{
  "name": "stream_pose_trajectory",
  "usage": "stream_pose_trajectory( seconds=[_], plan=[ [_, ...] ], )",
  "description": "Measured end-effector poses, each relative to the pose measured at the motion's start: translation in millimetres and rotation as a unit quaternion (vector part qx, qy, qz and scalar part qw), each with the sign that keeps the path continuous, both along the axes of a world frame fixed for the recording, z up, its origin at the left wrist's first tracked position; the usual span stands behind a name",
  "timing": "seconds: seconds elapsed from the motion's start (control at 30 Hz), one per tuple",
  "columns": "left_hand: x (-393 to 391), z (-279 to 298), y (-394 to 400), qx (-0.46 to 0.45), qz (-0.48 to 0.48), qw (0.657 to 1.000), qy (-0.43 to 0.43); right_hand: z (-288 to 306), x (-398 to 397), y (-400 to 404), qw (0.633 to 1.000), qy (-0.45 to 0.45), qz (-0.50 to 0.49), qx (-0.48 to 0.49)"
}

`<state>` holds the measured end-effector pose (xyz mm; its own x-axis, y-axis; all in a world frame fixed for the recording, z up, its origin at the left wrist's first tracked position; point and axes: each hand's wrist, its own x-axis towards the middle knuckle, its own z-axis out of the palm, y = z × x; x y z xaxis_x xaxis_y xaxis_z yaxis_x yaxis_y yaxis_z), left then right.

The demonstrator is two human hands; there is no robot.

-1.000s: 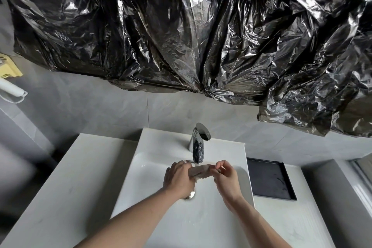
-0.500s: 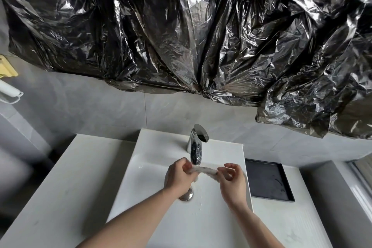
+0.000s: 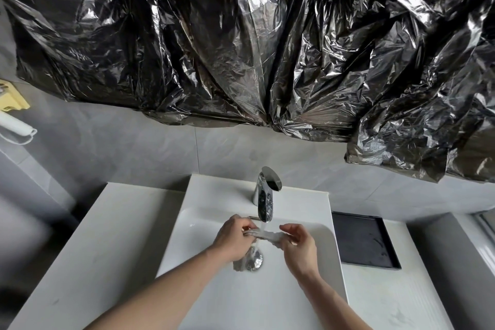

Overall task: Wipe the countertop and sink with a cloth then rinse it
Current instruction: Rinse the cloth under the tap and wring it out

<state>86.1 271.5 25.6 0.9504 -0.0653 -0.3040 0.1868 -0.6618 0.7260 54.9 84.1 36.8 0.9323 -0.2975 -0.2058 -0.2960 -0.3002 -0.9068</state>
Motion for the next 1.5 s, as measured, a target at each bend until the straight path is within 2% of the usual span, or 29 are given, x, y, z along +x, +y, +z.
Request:
stream_pose_trajectory(
  seconds=[0.07,0.17,0.27,0.33,0.43,0.57,0.67,0.77,0.87,0.93,1.0,1.07,1.1,1.17,1.23,1.37,1.5],
  plan=[
    [1.4,-0.6,-4.9,-0.053,0.006,0.998,0.016,-6.1,-1.1,2.8,0.999,0.024,0.035,0.031],
    [3.0,6.0,-15.0,-0.144,0.068,0.986,0.054,-15.1,-3.1,12.7,0.987,0.077,0.116,0.083],
    [5.0,9.5,-21.7,-0.24,0.109,0.961,0.087,-16.3,-3.0,21.1,0.971,0.118,0.141,0.154],
    [6.0,13.6,-21.4,-0.264,0.123,0.953,0.084,-17.8,-2.2,22.9,0.967,0.131,0.145,0.165],
    [6.9,12.6,-12.1,-0.228,0.139,0.962,0.056,-21.9,0.6,23.7,0.974,0.122,0.146,0.122],
    [3.4,-4.5,7.3,-0.105,0.151,0.982,0.037,-16.1,10.5,22.8,0.989,0.075,0.129,-0.003],
    [-7.7,-11.9,17.7,-0.023,0.087,0.996,0.023,-8.4,20.6,18.8,0.984,0.062,0.152,-0.066],
    [-15.5,-12.5,17.7,-0.024,-0.028,0.999,-0.008,14.1,17.9,19.6,0.965,0.052,0.249,-0.064],
    [-13.9,-11.0,8.0,-0.031,-0.047,0.998,-0.004,25.4,18.0,18.8,0.939,0.047,0.341,-0.021],
    [-9.8,-10.2,5.3,-0.05,0.005,0.999,0.013,22.1,19.9,18.9,0.949,0.027,0.313,-0.007],
    [-5.6,-13.2,7.2,-0.086,0.06,0.994,0.026,8.9,20.4,18.0,0.975,0.027,0.216,0.053],
    [-5.4,-13.3,7.8,-0.149,0.088,0.984,0.034,2.3,16.9,17.4,0.983,0.077,0.125,0.113],
    [-6.0,-11.2,6.3,-0.188,0.106,0.976,0.043,1.6,13.4,17.9,0.981,0.101,0.11,0.125],
    [-9.8,-3.7,2.1,-0.254,0.135,0.955,0.071,0.5,7.4,17.7,0.972,0.142,0.127,0.137],
    [-11.0,-2.6,-0.3,-0.279,0.137,0.945,0.096,3.2,1.3,20.1,0.96,0.169,0.145,0.172],
    [-12.6,1.6,-8.4,-0.285,0.13,0.942,0.125,-4.1,-2.8,22.7,0.934,0.203,0.147,0.256],
    [-15.0,20.9,-17.5,-0.291,0.072,0.937,0.178,-7.5,1.8,22.2,0.935,0.195,0.149,0.256]
  ],
)
